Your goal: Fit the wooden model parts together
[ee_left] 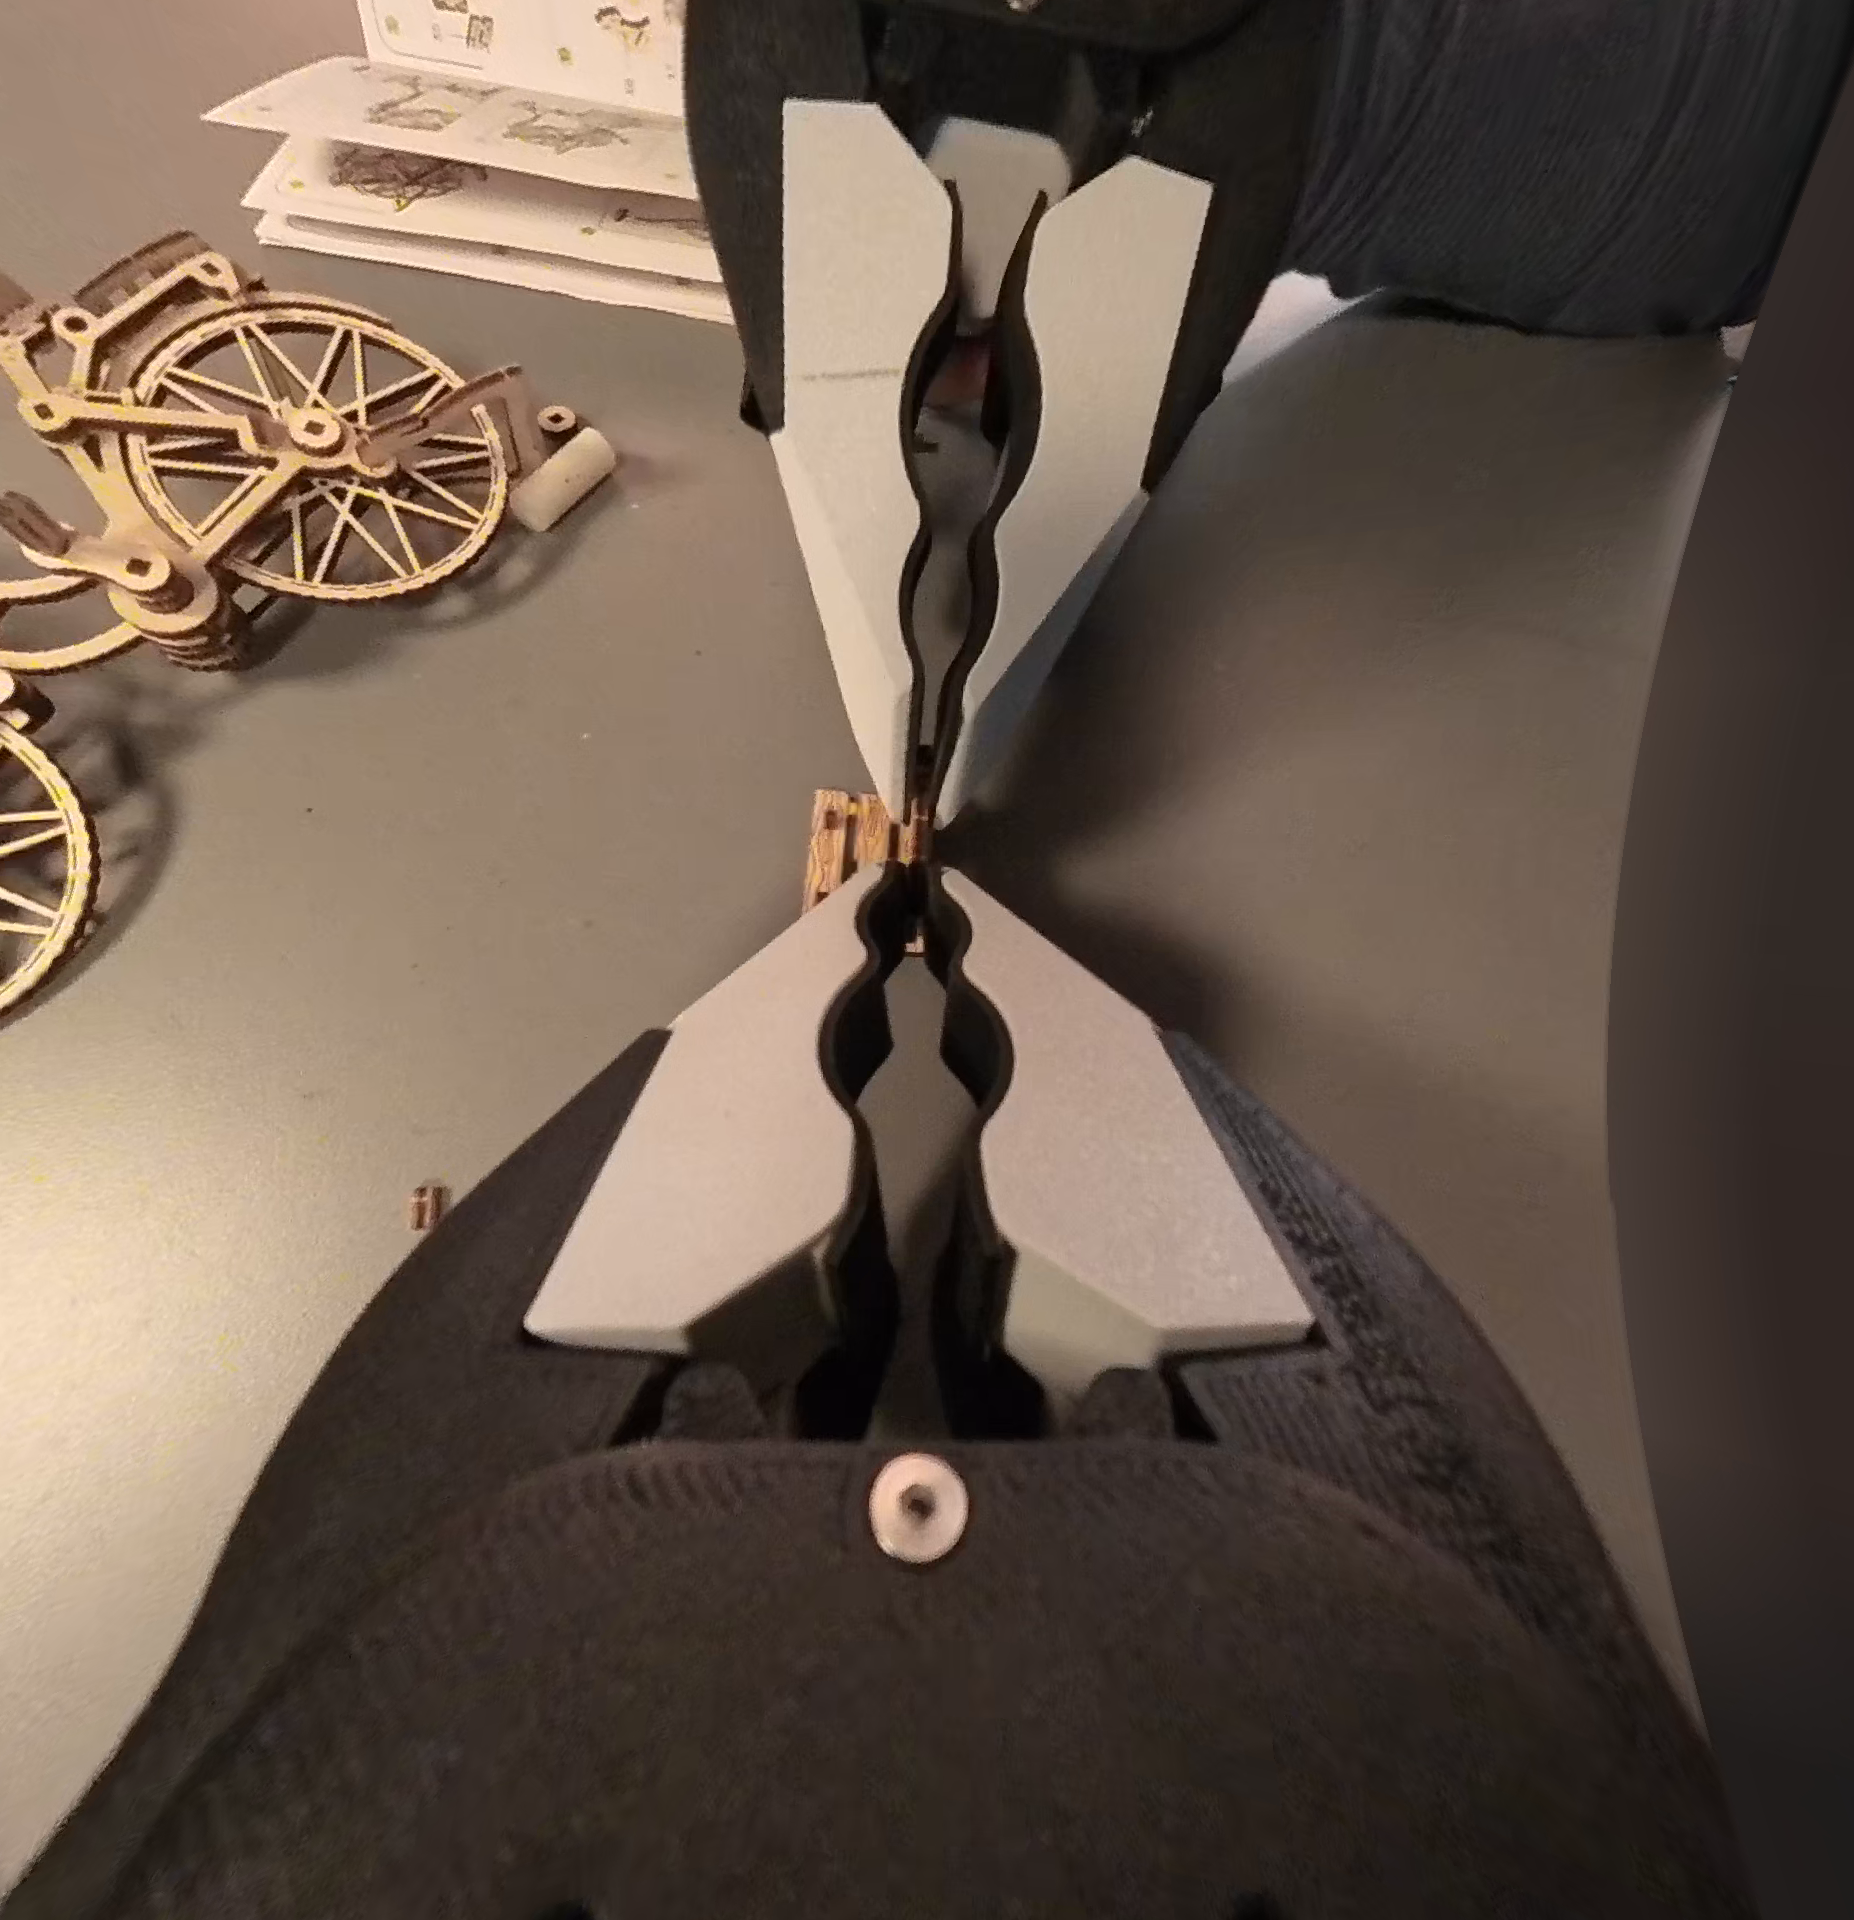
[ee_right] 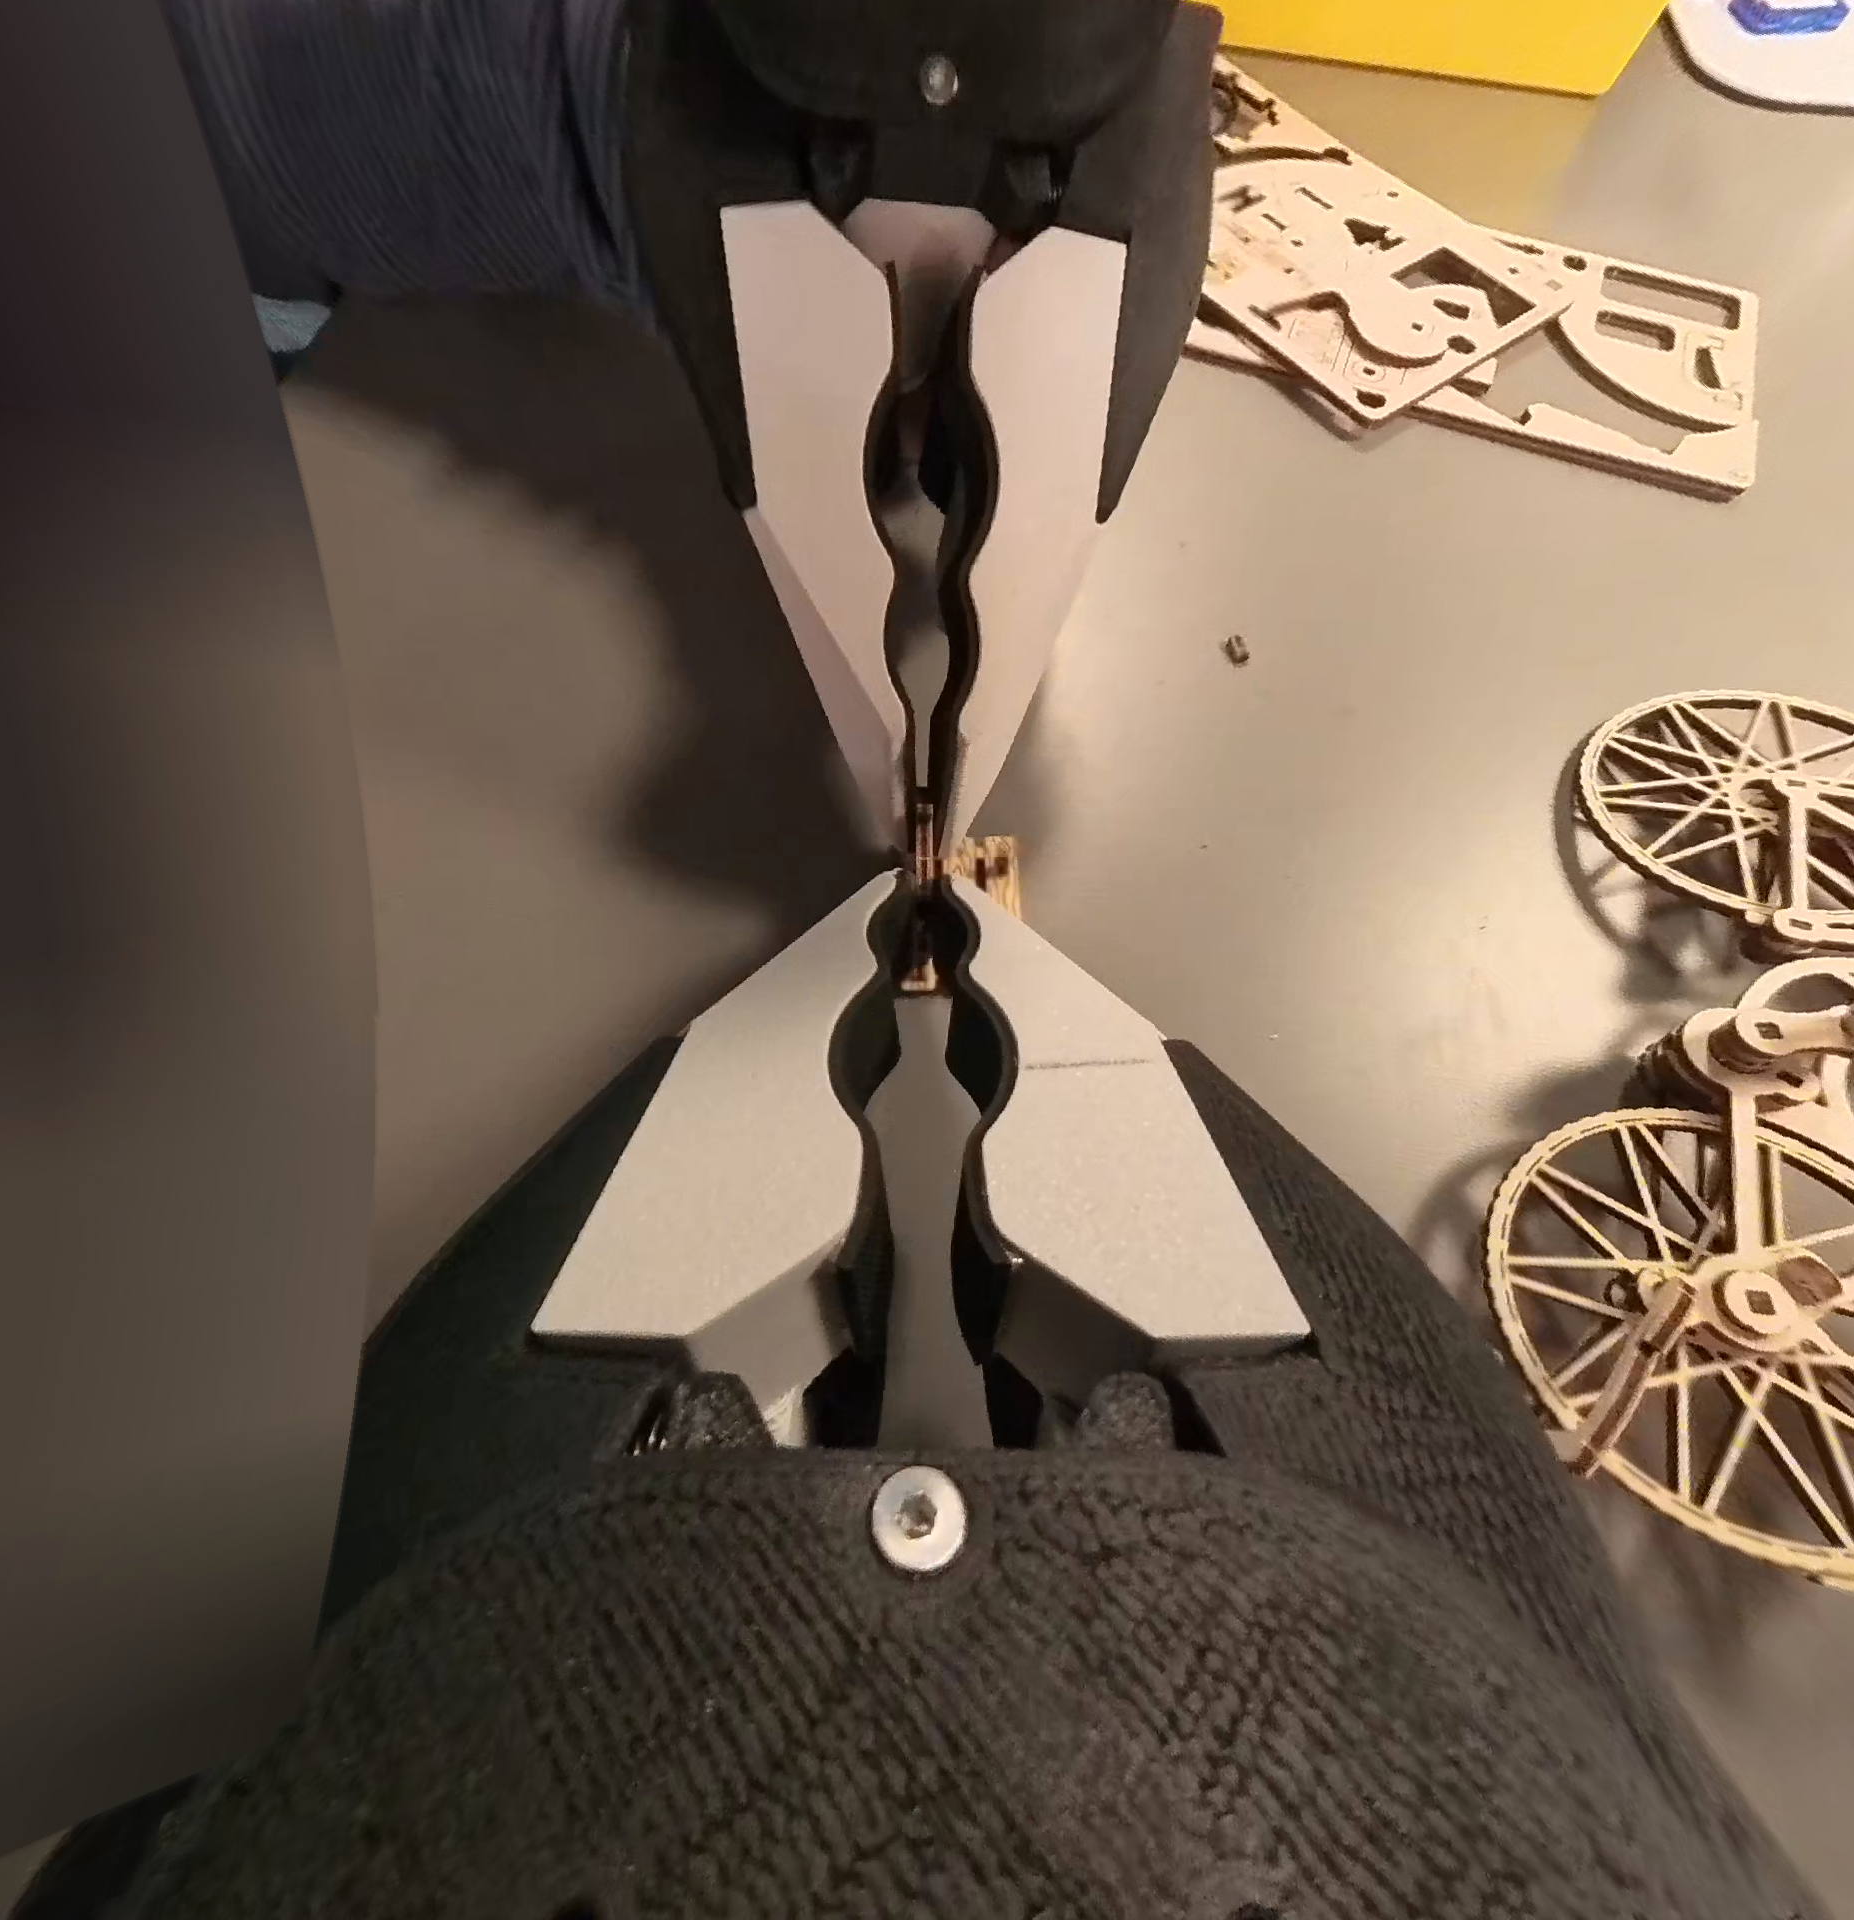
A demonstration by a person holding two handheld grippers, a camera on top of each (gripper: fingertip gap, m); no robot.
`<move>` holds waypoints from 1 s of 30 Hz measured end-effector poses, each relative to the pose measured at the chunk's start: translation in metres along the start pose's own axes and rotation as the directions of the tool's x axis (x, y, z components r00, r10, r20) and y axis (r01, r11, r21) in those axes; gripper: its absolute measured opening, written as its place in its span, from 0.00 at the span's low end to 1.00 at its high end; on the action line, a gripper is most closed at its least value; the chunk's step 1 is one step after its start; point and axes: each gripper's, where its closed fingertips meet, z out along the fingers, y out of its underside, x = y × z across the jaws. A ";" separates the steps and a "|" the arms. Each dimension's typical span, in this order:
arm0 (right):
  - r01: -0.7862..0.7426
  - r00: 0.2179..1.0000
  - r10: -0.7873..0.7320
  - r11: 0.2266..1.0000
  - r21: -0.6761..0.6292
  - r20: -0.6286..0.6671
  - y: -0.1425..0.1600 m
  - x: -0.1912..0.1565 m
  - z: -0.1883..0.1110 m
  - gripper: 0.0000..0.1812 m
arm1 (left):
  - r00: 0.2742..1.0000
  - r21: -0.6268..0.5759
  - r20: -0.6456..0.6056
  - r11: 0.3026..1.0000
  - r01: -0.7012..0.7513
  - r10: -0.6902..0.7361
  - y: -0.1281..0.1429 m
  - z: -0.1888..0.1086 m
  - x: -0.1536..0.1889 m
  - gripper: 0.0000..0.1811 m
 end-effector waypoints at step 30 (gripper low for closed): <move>-0.026 1.000 0.026 0.999 -0.038 0.006 -0.001 0.004 0.006 0.01 | 0.999 -0.022 -0.028 0.999 0.035 -0.036 0.004 -0.002 -0.004 0.01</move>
